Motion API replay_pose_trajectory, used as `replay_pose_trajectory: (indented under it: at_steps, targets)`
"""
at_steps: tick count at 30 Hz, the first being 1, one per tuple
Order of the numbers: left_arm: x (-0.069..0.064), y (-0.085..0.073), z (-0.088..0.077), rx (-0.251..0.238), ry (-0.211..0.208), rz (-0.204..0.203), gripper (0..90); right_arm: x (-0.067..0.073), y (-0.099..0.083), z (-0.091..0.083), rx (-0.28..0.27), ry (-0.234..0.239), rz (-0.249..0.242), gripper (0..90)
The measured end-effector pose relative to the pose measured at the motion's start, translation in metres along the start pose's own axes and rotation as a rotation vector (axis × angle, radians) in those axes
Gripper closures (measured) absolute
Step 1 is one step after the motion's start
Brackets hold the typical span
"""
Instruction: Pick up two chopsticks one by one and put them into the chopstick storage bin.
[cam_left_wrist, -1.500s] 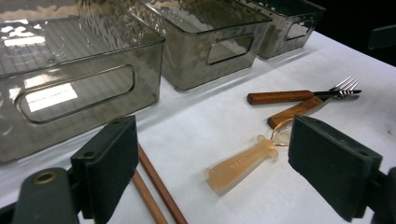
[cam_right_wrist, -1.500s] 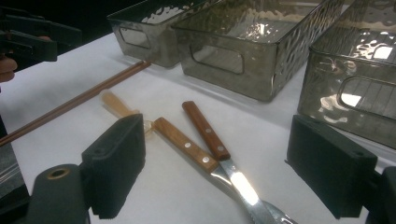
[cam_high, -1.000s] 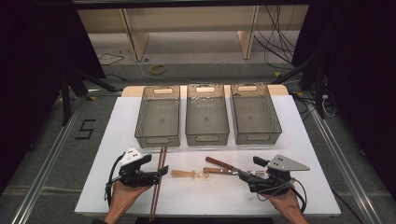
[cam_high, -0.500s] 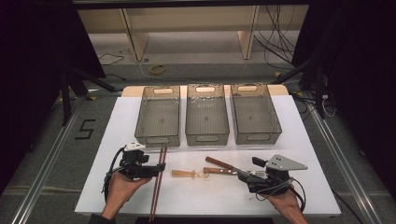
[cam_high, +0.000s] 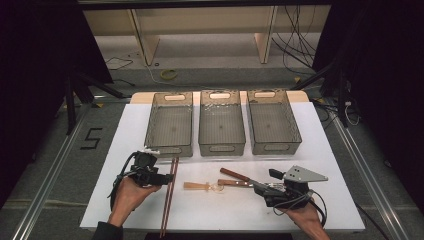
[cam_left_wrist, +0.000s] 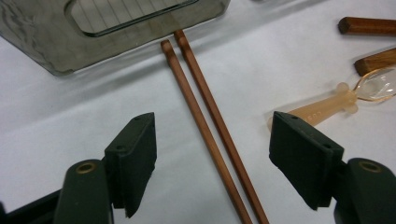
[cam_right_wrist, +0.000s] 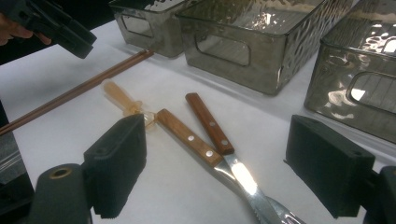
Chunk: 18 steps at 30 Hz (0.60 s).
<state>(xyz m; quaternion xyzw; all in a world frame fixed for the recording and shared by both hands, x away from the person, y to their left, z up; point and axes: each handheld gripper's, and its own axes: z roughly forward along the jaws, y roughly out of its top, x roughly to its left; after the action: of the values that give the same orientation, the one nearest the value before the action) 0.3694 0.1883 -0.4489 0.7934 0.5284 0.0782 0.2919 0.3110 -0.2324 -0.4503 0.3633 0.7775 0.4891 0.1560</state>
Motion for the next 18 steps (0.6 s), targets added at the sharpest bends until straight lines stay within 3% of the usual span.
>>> replay_pose_trajectory:
  at_steps: [9, 18]
  targets:
    - [-0.003, 0.005, 0.014, 0.09, 0.01, 0.026, 38.6, 0.0, 0.0, 0.001, 0.007, 0.005, 0.0, 21.4]
    - [-0.001, 0.006, 0.018, 0.132, 0.004, 0.035, 44.8, 0.0, 0.0, 0.001, 0.009, 0.008, -0.003, 21.7]
